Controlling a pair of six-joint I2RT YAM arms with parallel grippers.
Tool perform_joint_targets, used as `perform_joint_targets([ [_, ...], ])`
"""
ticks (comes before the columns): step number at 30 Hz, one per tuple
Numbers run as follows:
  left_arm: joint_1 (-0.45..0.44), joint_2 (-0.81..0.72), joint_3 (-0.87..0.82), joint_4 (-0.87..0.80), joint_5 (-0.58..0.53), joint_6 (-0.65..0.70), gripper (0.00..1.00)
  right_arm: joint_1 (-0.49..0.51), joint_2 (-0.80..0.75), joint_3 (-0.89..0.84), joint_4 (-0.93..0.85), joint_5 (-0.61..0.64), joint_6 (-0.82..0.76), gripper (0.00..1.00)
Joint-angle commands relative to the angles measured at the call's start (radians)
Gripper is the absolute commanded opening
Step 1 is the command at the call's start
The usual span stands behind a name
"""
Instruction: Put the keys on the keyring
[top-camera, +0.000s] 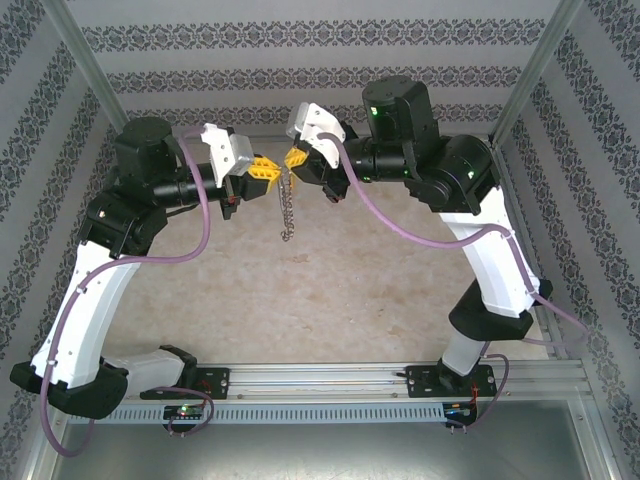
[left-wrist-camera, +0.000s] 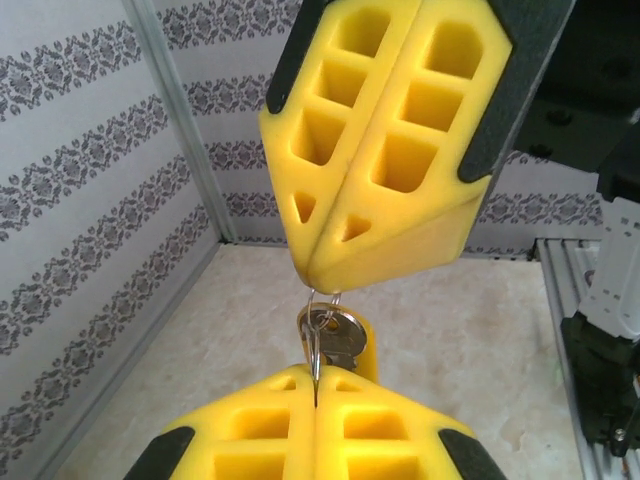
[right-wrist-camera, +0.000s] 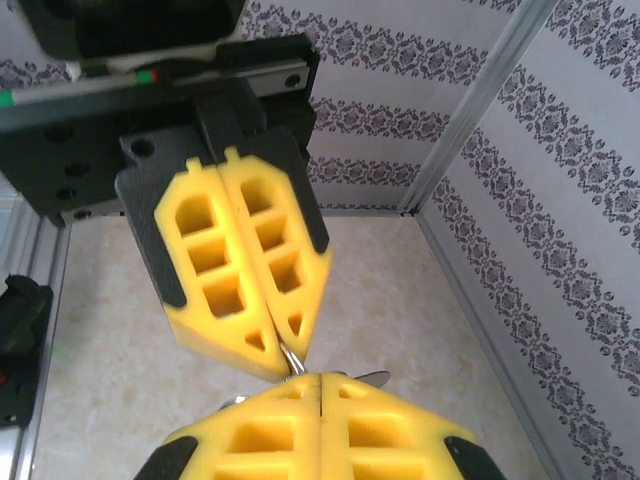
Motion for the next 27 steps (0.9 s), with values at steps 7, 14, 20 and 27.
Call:
perform_joint_targets([
  [7, -0.030, 0.018, 0.036, -0.054, -0.044, 0.069, 0.00, 0.002, 0.023, 0.049, -0.013, -0.033, 0.091, 0.00],
  [14, -0.032, 0.007, 0.012, -0.017, -0.065, 0.051, 0.07, 0.001, 0.007, 0.027, -0.001, -0.021, 0.068, 0.00],
  [20, -0.029, -0.029, -0.066, 0.055, -0.095, 0.003, 0.48, -0.028, -0.011, -0.008, 0.024, 0.014, 0.106, 0.00],
  [27, -0.028, -0.056, -0.123, 0.104, -0.124, -0.047, 0.97, -0.051, 0.013, 0.020, -0.013, 0.065, 0.148, 0.00],
])
